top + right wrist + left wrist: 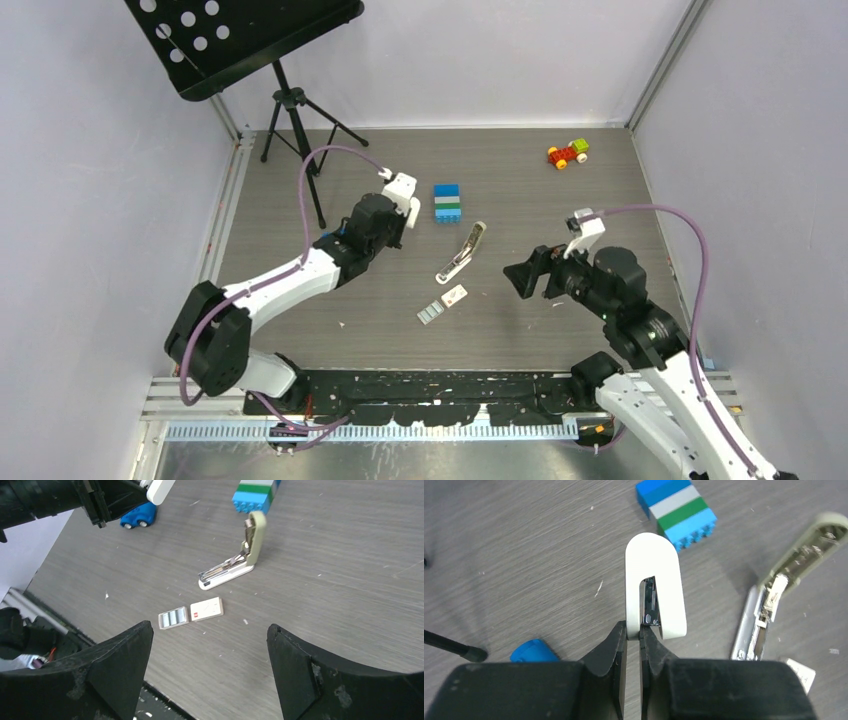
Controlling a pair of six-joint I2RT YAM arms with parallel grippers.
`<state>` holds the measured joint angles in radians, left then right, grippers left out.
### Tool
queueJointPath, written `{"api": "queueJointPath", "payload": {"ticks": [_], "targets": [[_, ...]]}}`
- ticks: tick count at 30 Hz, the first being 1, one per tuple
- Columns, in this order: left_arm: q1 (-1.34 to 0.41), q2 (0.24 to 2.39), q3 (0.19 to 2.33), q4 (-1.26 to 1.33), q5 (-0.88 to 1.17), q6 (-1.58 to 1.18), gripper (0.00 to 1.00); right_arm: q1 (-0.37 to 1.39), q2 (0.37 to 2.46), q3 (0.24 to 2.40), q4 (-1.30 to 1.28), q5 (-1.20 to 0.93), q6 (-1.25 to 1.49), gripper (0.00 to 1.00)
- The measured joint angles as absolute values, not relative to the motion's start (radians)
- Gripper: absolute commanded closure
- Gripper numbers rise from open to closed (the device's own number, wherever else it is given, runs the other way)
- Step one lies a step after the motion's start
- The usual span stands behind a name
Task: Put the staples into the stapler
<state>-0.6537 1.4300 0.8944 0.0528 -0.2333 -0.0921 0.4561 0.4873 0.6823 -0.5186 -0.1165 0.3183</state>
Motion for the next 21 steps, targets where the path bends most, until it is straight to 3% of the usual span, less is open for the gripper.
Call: {"api": "queueJointPath", "payload": {"ticks": [10,21], "targets": [[-0.856,1.285,0.807,0.012,-0.142,0.224,1.0,0.456,0.7,0.752,-0.52,-0.247,0.374,0.15],[-0.958,1.201,0.746,-0.006,0.026,0.483,1.0,0.456,0.87,0.776,-0.479,-0.404,0.418,0.24]]}}
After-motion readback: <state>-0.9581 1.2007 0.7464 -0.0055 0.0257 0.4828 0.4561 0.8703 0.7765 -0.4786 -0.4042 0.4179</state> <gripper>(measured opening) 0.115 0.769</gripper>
